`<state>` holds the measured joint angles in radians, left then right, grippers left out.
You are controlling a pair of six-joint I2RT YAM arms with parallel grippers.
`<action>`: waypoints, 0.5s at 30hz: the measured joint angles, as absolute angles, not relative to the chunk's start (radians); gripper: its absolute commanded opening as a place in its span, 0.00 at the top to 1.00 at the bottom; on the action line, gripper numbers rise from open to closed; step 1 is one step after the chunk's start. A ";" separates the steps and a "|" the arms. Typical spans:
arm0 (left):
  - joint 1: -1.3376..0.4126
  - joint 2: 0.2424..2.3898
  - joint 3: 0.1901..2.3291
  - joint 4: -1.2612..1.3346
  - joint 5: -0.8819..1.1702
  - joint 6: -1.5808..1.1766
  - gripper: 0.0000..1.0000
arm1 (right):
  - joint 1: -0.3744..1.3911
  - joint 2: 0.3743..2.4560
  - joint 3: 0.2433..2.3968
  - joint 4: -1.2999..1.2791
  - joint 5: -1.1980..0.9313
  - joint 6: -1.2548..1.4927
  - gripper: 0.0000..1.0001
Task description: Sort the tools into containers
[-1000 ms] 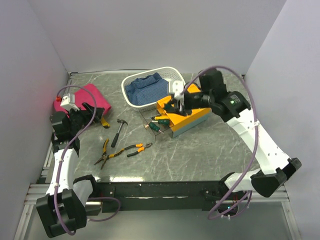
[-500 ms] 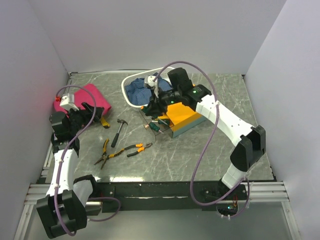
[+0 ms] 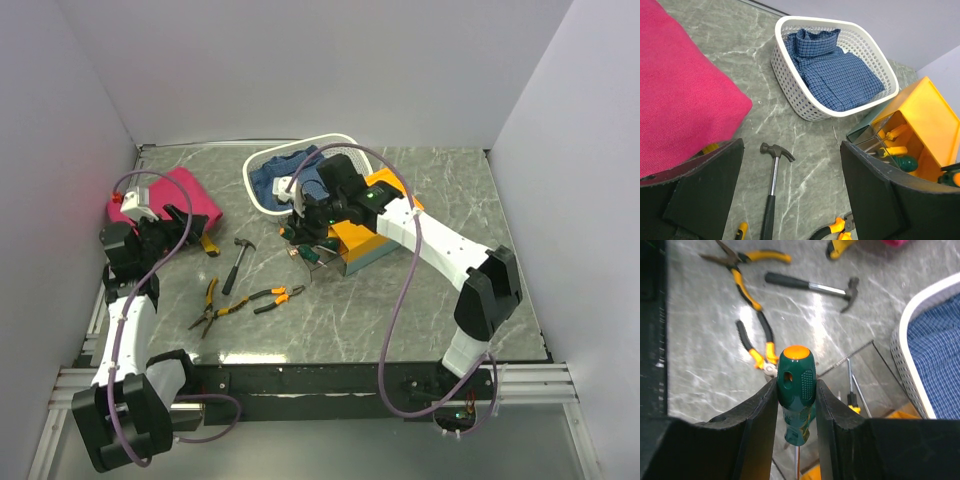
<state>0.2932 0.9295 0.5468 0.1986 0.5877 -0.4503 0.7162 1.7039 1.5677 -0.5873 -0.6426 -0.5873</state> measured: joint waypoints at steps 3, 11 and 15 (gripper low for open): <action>0.293 0.934 0.547 0.199 0.588 -0.450 0.15 | 0.720 1.716 1.562 -0.590 -0.603 -0.616 0.83; 0.293 0.945 0.547 0.209 0.588 -0.451 0.16 | 0.738 1.769 1.586 -0.661 -0.452 -0.702 0.46; 0.291 0.964 0.547 0.228 0.588 -0.458 0.16 | 0.763 1.823 1.653 -0.733 -0.374 -0.696 0.35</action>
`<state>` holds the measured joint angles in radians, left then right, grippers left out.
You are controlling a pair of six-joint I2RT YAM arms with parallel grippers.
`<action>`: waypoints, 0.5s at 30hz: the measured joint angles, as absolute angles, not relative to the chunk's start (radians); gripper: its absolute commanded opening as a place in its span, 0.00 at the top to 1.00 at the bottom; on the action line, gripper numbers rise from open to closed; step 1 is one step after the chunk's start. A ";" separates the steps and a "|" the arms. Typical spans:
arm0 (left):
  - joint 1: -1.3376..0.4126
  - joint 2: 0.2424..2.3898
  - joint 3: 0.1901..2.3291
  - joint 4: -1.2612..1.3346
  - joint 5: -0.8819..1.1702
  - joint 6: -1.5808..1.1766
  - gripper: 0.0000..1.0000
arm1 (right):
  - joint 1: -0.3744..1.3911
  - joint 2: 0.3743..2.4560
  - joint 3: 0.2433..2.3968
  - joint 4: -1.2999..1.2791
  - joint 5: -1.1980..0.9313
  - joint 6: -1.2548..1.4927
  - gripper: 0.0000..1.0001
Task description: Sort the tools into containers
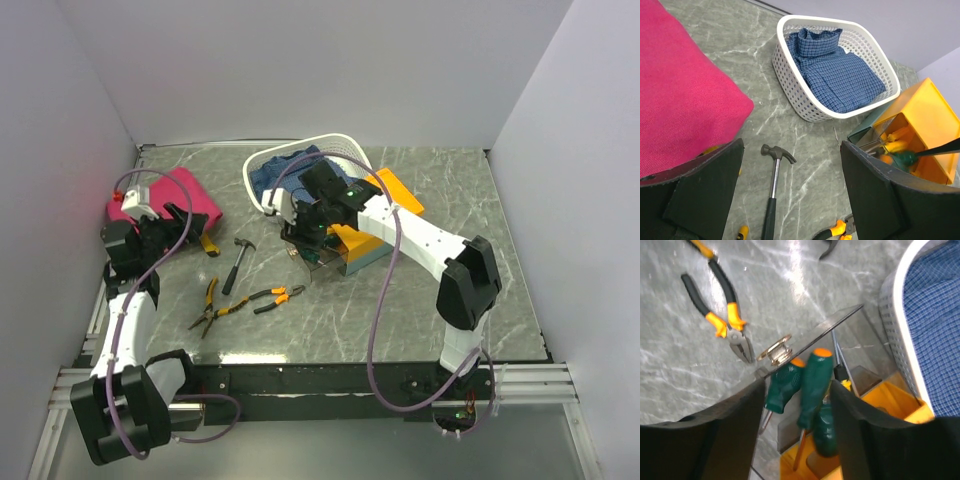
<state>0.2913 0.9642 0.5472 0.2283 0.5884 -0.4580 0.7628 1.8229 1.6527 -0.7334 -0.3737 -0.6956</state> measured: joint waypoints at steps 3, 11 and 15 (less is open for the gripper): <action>0.275 0.994 0.559 0.230 0.587 -0.461 0.16 | 0.779 1.826 1.713 -0.739 -0.355 -0.650 0.35; 0.078 1.121 0.641 0.229 0.592 -0.438 0.37 | 0.772 1.734 1.773 -0.662 -0.311 -0.584 0.41; 0.009 1.221 0.722 0.159 0.606 -0.346 0.87 | 0.659 1.691 1.757 -0.639 -0.313 -0.552 0.58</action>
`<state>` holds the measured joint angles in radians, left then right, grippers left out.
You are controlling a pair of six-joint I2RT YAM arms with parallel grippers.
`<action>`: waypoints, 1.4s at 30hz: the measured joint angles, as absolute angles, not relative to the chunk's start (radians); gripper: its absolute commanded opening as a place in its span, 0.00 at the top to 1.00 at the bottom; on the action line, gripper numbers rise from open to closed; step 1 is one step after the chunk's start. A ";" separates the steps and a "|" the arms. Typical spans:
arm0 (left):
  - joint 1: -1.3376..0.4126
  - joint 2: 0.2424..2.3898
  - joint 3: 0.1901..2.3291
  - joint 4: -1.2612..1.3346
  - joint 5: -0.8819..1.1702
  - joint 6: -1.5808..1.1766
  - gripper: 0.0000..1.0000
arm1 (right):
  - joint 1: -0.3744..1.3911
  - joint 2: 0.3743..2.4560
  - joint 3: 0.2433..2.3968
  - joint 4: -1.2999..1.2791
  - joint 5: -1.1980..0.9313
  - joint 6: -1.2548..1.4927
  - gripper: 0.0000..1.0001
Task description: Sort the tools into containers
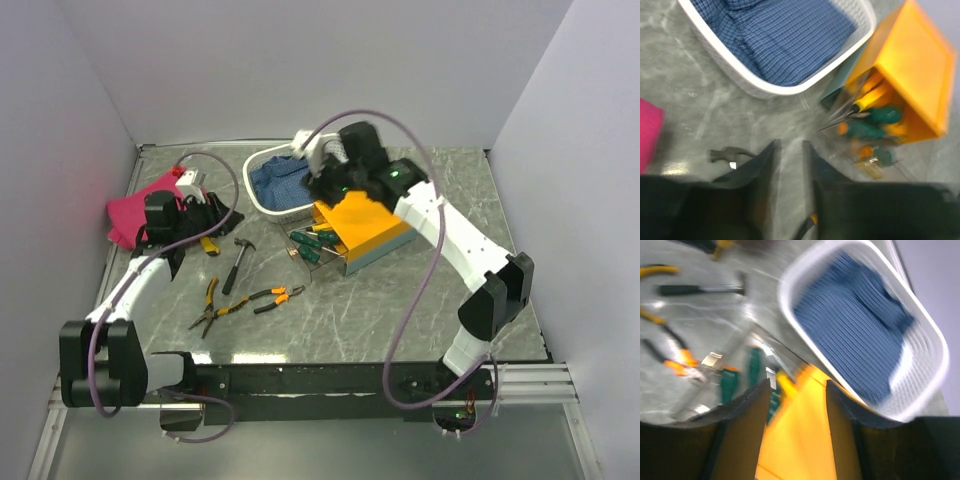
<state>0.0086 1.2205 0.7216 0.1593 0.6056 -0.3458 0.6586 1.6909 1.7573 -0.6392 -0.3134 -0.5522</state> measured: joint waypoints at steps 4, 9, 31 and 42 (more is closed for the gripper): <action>-0.008 1.287 0.771 0.102 0.617 -0.243 0.99 | 0.484 1.697 1.733 -0.620 -0.332 -0.485 0.95; -0.090 1.356 0.814 0.062 0.658 -0.141 0.99 | 0.376 1.710 1.677 -0.600 -0.329 -0.414 1.00; -0.338 1.505 0.875 0.006 0.762 0.094 0.99 | 0.331 1.755 1.483 -0.538 -0.379 -0.521 1.00; -0.402 1.571 0.896 0.136 0.744 0.040 0.95 | 0.331 1.722 1.425 -0.500 -0.411 -0.571 1.00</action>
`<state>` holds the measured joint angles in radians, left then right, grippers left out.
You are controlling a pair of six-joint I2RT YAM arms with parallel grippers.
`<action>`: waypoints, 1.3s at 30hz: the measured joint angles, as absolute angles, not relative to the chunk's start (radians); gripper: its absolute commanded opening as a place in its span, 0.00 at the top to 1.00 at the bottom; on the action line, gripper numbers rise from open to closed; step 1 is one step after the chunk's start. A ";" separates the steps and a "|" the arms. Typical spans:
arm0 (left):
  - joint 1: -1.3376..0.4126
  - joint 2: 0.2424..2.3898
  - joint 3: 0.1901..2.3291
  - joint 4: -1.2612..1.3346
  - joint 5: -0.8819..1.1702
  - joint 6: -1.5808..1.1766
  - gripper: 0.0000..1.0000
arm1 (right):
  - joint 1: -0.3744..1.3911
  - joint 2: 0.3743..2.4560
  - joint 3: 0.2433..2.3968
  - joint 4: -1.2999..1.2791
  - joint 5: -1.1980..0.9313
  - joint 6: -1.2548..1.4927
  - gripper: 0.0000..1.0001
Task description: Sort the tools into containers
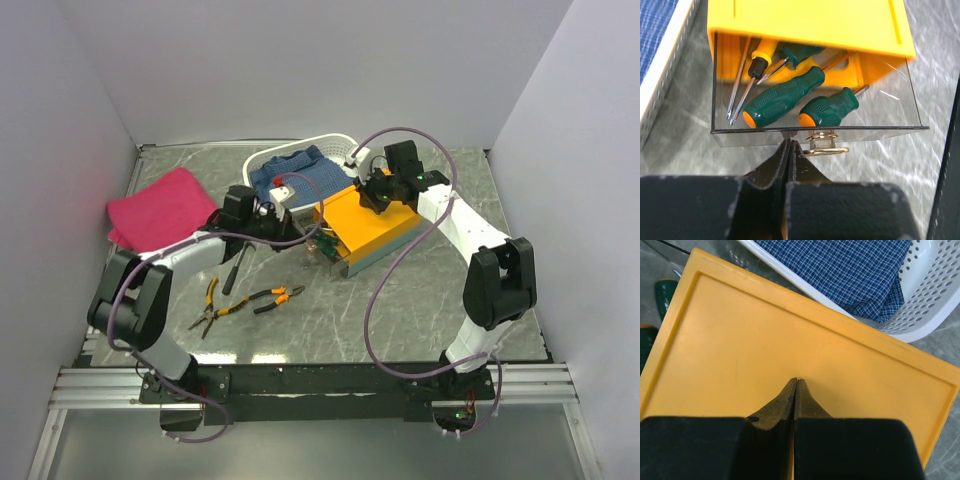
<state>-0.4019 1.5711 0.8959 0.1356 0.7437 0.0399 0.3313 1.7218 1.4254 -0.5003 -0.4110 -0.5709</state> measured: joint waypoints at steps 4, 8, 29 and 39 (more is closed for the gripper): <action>-0.434 1.645 0.932 0.234 0.714 -0.028 0.95 | 0.331 1.723 1.426 -0.500 -0.413 -0.573 1.00; -0.451 1.714 0.970 0.317 0.694 -0.112 0.94 | 0.331 1.726 1.430 -0.503 -0.415 -0.574 1.00; -0.490 1.802 1.049 0.329 0.587 -0.198 0.50 | 0.331 1.749 1.452 -0.503 -0.453 -0.570 1.00; -0.387 1.551 0.837 0.253 0.525 -0.279 0.29 | 0.332 1.787 1.496 -0.533 -0.523 -0.568 1.00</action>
